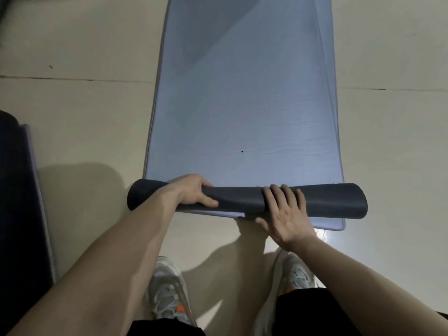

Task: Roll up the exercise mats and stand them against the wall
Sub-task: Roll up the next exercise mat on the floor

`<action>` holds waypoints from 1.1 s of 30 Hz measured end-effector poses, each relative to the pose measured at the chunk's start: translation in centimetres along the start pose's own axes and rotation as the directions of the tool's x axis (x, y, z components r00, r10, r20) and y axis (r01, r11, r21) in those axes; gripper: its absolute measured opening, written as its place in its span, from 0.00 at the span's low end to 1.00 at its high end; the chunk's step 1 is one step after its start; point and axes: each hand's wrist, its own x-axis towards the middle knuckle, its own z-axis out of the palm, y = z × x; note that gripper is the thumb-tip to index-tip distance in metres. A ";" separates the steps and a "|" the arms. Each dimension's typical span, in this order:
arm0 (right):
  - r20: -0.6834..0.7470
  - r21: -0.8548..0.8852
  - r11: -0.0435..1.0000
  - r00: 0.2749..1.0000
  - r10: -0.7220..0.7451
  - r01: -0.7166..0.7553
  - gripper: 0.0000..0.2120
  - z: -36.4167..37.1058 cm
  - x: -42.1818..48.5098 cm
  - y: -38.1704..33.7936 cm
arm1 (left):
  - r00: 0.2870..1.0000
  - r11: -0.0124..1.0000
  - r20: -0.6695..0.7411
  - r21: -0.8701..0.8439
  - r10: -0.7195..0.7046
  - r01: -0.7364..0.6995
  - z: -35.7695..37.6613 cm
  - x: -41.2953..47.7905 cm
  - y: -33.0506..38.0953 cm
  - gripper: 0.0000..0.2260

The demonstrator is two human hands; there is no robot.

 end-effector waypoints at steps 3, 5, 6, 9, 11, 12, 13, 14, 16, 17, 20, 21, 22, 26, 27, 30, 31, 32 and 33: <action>-0.004 0.025 1.000 1.000 -0.011 0.011 0.36 -1.4 3.2 1.2 | 0.803 0.968 -0.591 0.239 0.080 0.079 3.6 -0.4 0.1 0.25; 0.058 0.032 0.999 0.998 -0.006 0.004 0.38 -3.4 5.8 1.8 | 0.588 0.942 -0.771 0.333 0.245 0.044 7.1 -0.5 0.6 0.27; 0.064 0.028 1.000 0.998 0.001 -0.003 0.40 -3.9 6.9 2.0 | 0.605 0.938 -0.748 0.347 0.272 0.009 8.2 -0.4 0.9 0.34; -0.105 0.050 0.997 0.993 0.058 -0.053 0.33 -3.5 7.5 2.1 | 0.842 0.908 -0.505 0.416 0.190 0.045 7.6 1.4 0.6 0.56; -0.226 -0.013 0.998 0.973 0.055 -0.059 0.34 -1.6 6.4 2.4 | 0.868 0.894 -0.450 0.448 0.209 0.017 4.9 3.5 0.2 0.59; -0.166 -0.075 0.995 0.985 0.053 -0.067 0.44 -0.7 6.0 2.7 | 0.879 0.901 -0.426 0.433 0.215 -0.010 3.4 4.4 0.3 0.59; -0.087 -0.128 0.989 0.994 0.066 -0.077 0.55 -0.1 6.1 3.1 | 0.890 0.912 -0.402 0.408 0.214 -0.035 2.3 5.2 0.6 0.58; -0.045 -0.155 0.984 0.996 0.082 -0.088 0.62 0.1 6.8 3.7 | 0.890 0.926 -0.401 0.372 0.218 -0.059 1.5 6.0 0.8 0.56; -0.033 -0.163 0.982 0.996 0.087 -0.091 0.65 -0.1 8.7 4.5 | 0.845 0.939 -0.473 0.332 0.249 -0.091 1.3 6.3 0.8 0.54; -0.046 -0.160 0.983 0.996 0.081 -0.088 0.64 -0.4 9.8 4.7 | 0.802 0.923 -0.522 0.376 0.290 -0.089 1.6 6.4 0.4 0.54; -0.128 -0.165 0.983 0.990 0.055 -0.076 0.52 -0.9 11.9 5.3 | 0.720 0.809 -0.561 0.588 0.408 0.000 2.2 7.0 -1.1 0.50; -0.146 -0.171 0.983 0.988 0.043 -0.068 0.48 -1.0 12.2 5.3 | 0.705 0.806 -0.570 0.591 0.421 -0.004 1.9 7.3 -1.2 0.46; -0.142 -0.173 0.983 0.989 0.041 -0.065 0.46 -1.5 12.5 5.5 | 0.697 0.818 -0.578 0.575 0.424 -0.020 1.3 7.5 -1.1 0.43; 0.054 -0.108 0.993 0.997 0.045 -0.039 0.43 -4.5 11.7 5.2 | 0.840 0.866 -0.439 0.495 0.319 -0.070 -0.9 5.4 0.5 0.40; 0.122 -0.085 0.996 0.992 0.043 -0.032 0.44 -5.1 11.1 5.1 | 0.880 0.873 -0.379 0.482 0.287 -0.077 -1.0 4.6 0.9 0.40; 0.313 -0.017 1.000 0.950 0.011 -0.006 0.46 -6.3 8.7 4.9 | 0.971 0.901 -0.159 0.423 0.177 -0.095 -0.5 2.7 1.3 0.39; 0.331 -0.002 1.000 0.944 0.006 -0.005 0.47 -6.3 7.7 4.7 | 0.983 0.916 -0.100 0.387 0.155 -0.105 -0.2 2.4 1.2 0.39; 0.306 -0.007 1.000 0.952 0.006 -0.004 0.47 -6.0 6.5 4.5 | 0.990 0.934 -0.044 0.340 0.131 -0.109 -0.1 2.2 1.3 0.39; 0.218 -0.035 0.999 0.976 0.006 0.002 0.47 -5.4 5.3 4.3 | 0.994 0.949 0.006 0.297 0.109 -0.105 -0.4 2.1 1.3 0.38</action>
